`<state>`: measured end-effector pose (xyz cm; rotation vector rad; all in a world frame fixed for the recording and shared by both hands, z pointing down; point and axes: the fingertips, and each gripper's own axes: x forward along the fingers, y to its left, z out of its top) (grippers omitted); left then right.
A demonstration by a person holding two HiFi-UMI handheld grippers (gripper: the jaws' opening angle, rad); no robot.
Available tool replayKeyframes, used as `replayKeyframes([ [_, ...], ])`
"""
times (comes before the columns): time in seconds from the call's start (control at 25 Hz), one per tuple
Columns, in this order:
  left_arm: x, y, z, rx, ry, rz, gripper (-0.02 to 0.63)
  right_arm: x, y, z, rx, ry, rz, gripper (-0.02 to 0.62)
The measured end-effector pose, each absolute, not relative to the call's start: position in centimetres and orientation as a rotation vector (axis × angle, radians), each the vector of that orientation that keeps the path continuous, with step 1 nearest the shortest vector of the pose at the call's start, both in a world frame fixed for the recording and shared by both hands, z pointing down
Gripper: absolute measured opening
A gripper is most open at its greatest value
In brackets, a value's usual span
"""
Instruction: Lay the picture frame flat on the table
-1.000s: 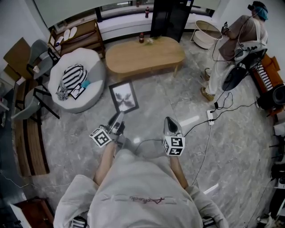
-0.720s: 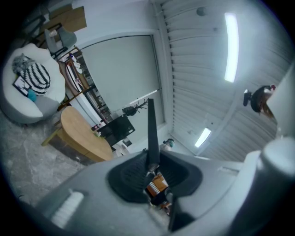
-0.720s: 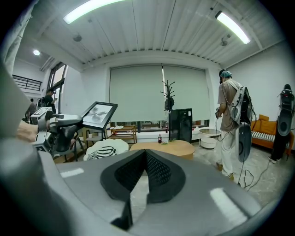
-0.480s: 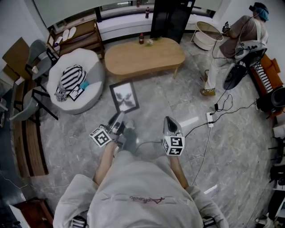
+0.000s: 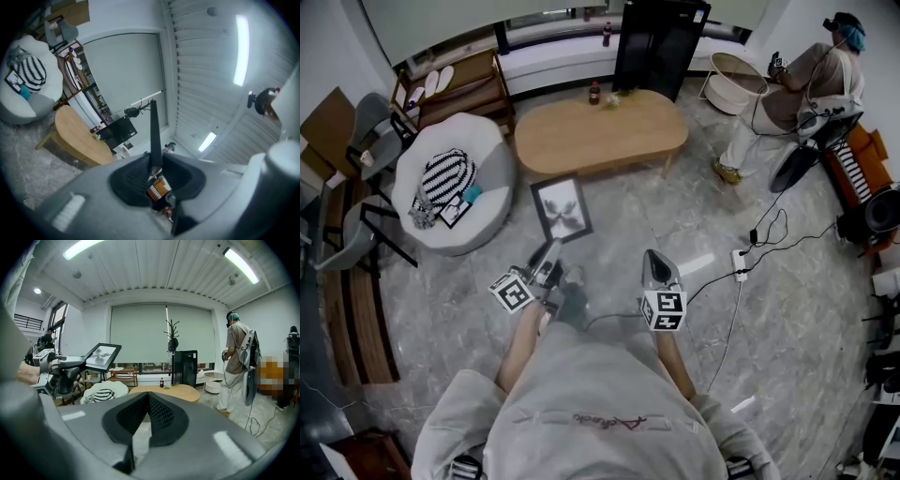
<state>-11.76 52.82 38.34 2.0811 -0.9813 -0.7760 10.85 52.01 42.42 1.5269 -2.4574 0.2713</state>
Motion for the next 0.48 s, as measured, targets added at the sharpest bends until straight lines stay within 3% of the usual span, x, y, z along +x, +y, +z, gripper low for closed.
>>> replayKeyframes([
  [0.48,-13.6,42.5,37.2,2.072,-0.962,-0.79,0.069,8.9,41.9,41.2,1.528,-2.441,0.267,0.005],
])
